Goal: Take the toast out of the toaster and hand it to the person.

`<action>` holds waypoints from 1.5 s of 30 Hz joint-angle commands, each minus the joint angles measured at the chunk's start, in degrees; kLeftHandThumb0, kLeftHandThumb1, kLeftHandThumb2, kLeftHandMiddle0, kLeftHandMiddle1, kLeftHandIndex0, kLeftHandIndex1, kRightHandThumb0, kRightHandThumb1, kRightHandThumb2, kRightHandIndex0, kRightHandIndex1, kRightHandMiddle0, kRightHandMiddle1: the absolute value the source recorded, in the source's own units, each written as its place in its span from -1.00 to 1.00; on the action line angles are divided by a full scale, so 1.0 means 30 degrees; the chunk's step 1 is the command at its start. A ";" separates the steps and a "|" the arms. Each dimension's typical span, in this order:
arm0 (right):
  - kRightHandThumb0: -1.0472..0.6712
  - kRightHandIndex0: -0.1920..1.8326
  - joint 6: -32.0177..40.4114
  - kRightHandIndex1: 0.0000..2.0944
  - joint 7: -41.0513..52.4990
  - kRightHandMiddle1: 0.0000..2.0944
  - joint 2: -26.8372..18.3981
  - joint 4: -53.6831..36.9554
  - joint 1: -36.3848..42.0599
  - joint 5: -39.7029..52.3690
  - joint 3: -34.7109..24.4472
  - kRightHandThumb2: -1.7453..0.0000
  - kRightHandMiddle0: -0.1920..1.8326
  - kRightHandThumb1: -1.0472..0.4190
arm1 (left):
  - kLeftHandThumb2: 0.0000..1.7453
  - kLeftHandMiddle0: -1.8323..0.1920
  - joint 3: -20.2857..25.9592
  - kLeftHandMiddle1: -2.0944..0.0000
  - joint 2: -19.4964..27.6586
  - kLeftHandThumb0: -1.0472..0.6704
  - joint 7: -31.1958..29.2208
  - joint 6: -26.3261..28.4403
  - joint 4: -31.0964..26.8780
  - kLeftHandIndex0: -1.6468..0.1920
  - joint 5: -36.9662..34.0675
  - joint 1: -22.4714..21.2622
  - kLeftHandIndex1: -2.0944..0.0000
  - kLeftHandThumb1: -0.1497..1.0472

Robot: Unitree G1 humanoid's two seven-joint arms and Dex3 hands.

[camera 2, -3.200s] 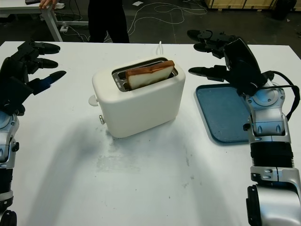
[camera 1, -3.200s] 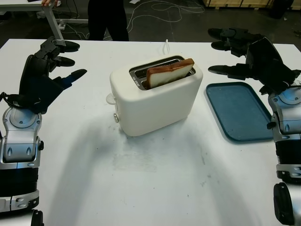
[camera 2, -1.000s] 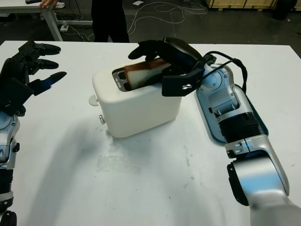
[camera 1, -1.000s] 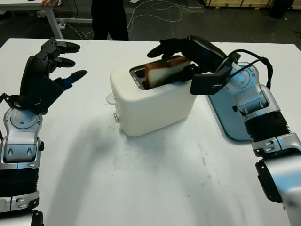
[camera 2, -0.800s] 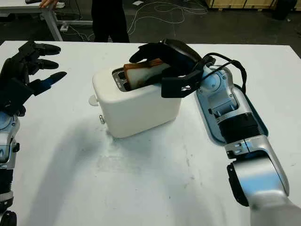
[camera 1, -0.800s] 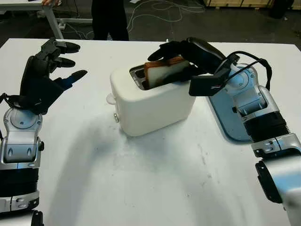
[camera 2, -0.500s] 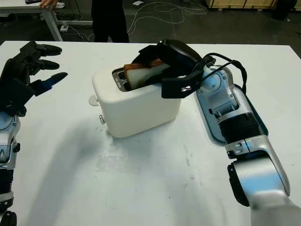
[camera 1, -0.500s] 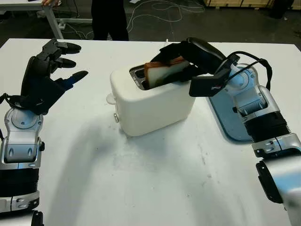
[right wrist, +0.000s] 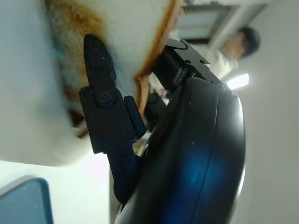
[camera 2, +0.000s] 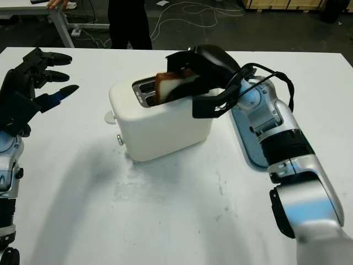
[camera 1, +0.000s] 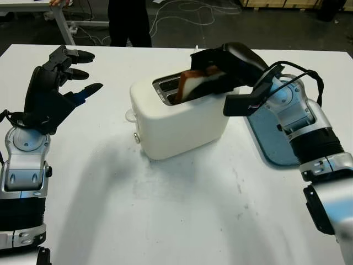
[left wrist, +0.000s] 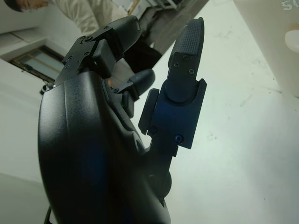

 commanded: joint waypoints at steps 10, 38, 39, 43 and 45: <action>-0.32 0.23 0.4012 0.67 0.3019 0.67 -0.0022 0.3411 -0.4938 0.7619 -0.5552 0.55 0.02 -0.83 | -0.98 0.59 0.0138 -0.02 0.0074 -0.41 0.0057 0.0265 -0.0245 0.50 -0.0004 0.0205 0.19 0.79; 0.09 -0.02 0.4290 0.67 -0.6948 0.67 0.1711 1.0159 -0.2608 0.8038 -0.8471 0.36 -0.40 -0.83 | -0.95 0.58 -0.0013 -0.02 0.0020 -0.42 0.0127 0.0228 -0.0298 0.50 0.0120 0.0229 0.20 0.78; 0.10 -0.02 0.4358 0.67 -0.6991 0.67 0.1742 1.0266 -0.2559 0.7929 -0.8382 0.35 -0.41 -0.83 | -0.95 0.58 -0.0042 -0.02 0.0050 -0.42 0.0156 0.0096 -0.0253 0.50 0.0198 0.0230 0.20 0.79; 0.09 -0.04 0.4594 0.67 -0.7398 0.67 0.1726 1.0839 -0.2339 0.6879 -0.7534 0.36 -0.36 -0.83 | -0.96 0.57 0.0019 -0.02 -0.0009 -0.41 0.0168 -0.0091 -0.0135 0.49 0.0072 0.0262 0.20 0.78; 0.09 -0.07 0.4660 0.67 -0.7299 0.67 0.1855 1.1082 -0.2239 0.6988 -0.7674 0.40 -0.38 -0.83 | -0.96 0.57 0.0040 -0.02 -0.0049 -0.42 0.0210 -0.0159 -0.0110 0.49 0.0050 0.0286 0.19 0.78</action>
